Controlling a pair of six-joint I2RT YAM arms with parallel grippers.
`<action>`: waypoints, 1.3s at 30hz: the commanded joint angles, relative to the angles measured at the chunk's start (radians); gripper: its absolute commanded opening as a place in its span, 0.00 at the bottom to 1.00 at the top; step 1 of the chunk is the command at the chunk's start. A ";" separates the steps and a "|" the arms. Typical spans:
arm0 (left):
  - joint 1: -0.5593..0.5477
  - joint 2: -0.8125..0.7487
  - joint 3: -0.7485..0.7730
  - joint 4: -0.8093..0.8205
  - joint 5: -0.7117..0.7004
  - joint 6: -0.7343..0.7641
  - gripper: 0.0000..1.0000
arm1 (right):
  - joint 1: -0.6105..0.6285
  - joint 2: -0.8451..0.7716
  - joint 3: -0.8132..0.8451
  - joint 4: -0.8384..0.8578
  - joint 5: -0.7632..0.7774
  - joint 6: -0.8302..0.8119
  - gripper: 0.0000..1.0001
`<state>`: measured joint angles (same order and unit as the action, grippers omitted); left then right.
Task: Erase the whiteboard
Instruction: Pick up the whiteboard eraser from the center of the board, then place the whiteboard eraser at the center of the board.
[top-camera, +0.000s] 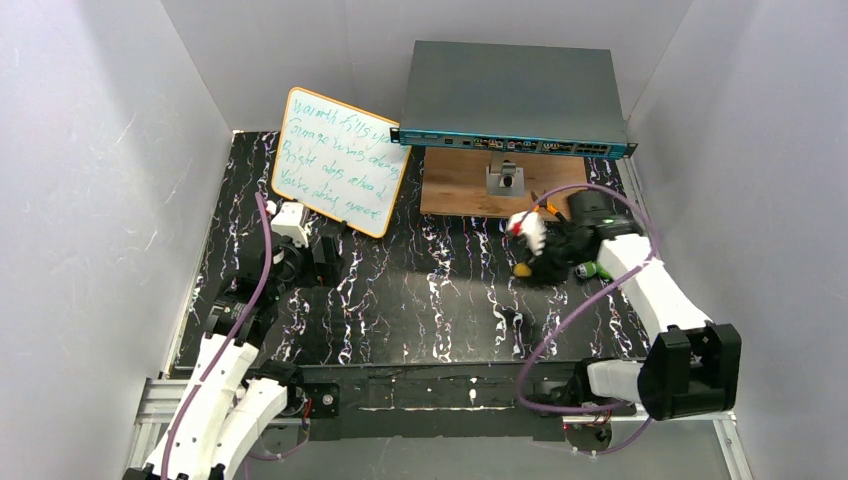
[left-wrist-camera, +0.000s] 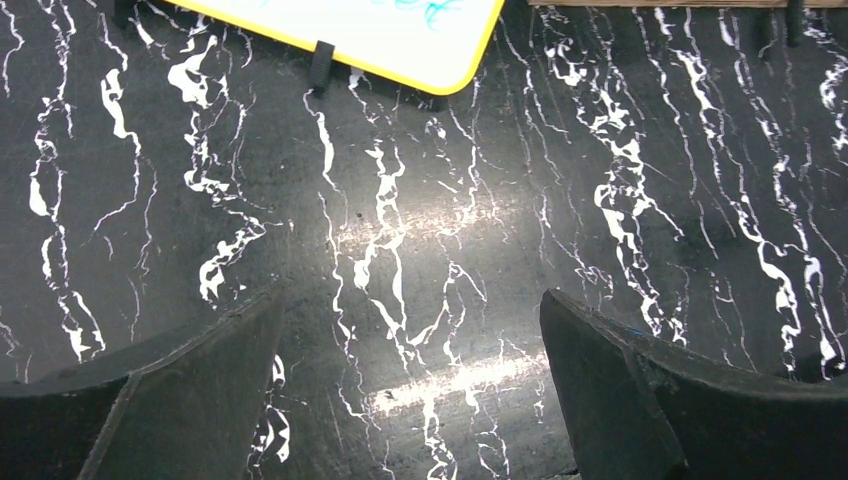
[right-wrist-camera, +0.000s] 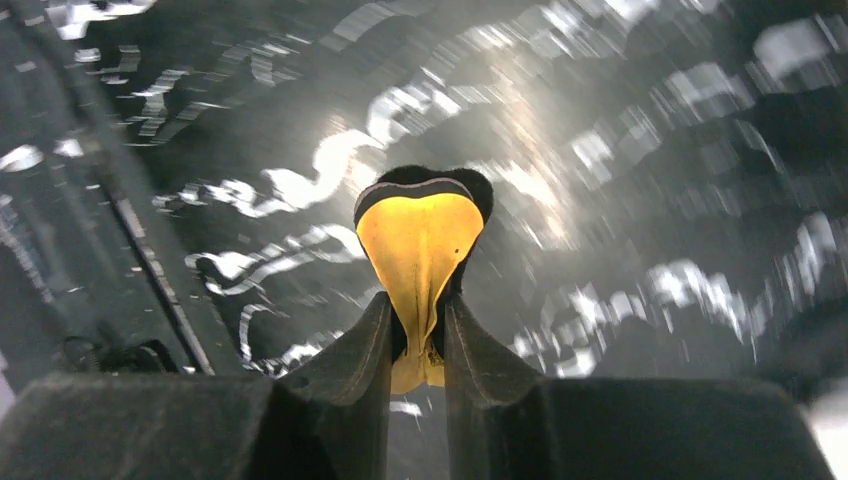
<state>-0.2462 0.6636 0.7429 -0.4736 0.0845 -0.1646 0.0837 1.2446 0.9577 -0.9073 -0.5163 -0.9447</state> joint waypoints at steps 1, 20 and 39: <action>-0.003 0.005 0.001 -0.033 -0.097 -0.008 0.99 | 0.362 0.060 0.030 0.060 0.020 0.022 0.08; -0.003 -0.144 0.062 -0.249 -0.147 -0.162 0.99 | 0.936 0.551 0.288 0.277 0.323 0.142 0.61; -0.046 0.076 0.035 -0.032 0.509 -0.184 1.00 | 0.524 0.003 0.215 -0.120 -0.272 0.069 0.74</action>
<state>-0.2481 0.5873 0.7742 -0.6182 0.3420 -0.3279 0.7189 1.4441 1.2781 -0.8749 -0.5293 -0.8268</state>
